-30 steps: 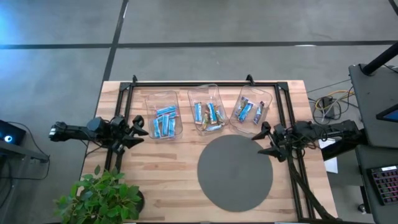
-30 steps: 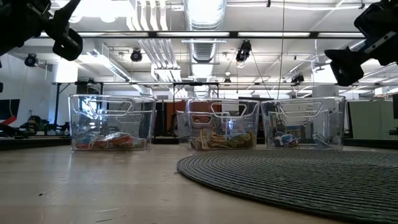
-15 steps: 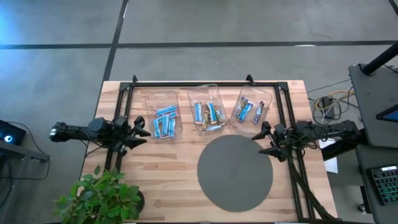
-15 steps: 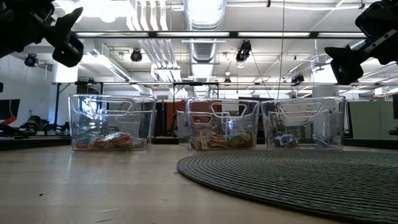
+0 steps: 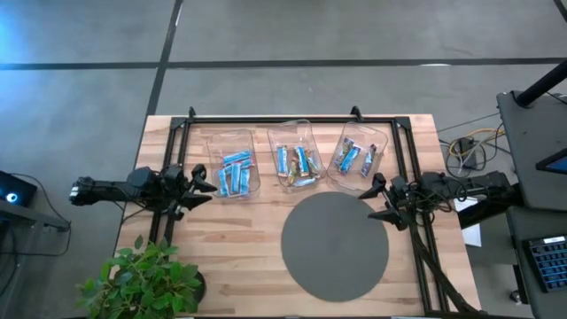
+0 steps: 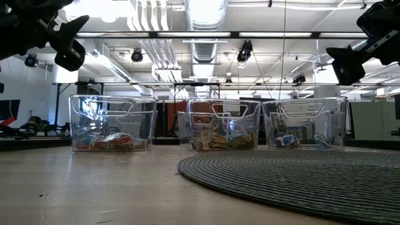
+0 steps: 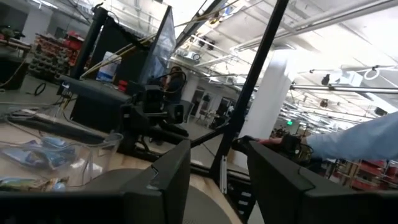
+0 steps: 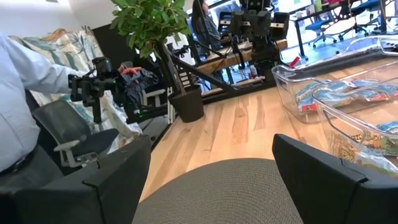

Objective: Pick and place Granola Bars by type
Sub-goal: Return to Home Position

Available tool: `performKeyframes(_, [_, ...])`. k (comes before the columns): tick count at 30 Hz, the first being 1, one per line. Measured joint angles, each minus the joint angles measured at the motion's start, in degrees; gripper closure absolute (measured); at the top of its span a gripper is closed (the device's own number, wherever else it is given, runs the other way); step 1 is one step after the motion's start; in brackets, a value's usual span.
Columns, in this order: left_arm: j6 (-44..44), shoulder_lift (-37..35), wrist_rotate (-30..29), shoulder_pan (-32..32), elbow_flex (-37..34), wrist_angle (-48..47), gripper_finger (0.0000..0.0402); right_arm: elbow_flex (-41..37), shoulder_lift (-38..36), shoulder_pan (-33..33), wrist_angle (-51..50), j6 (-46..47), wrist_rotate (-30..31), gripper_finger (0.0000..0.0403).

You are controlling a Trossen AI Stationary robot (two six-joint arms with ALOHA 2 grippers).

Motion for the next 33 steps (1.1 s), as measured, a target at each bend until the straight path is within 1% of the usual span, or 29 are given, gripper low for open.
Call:
performKeyframes(12, [0.0,-0.02,0.04,3.88,-0.02,-0.2,0.026,0.0,0.0,0.02,0.0,0.0,0.02,0.0078])
performKeyframes(17, [0.02,0.07,0.04,3.91,0.0,0.6,0.026,0.0,0.0,0.04,0.0,0.0,0.02,0.0078])
performKeyframes(24, [0.02,2.77,0.04,3.91,0.0,-1.84,0.026,-0.02,0.02,0.02,0.02,0.0,0.0,0.0078])
performKeyframes(33, [0.02,3.21,0.04,3.91,0.0,-2.2,0.026,-0.02,0.0,0.0,0.07,0.0,-0.09,0.0078])
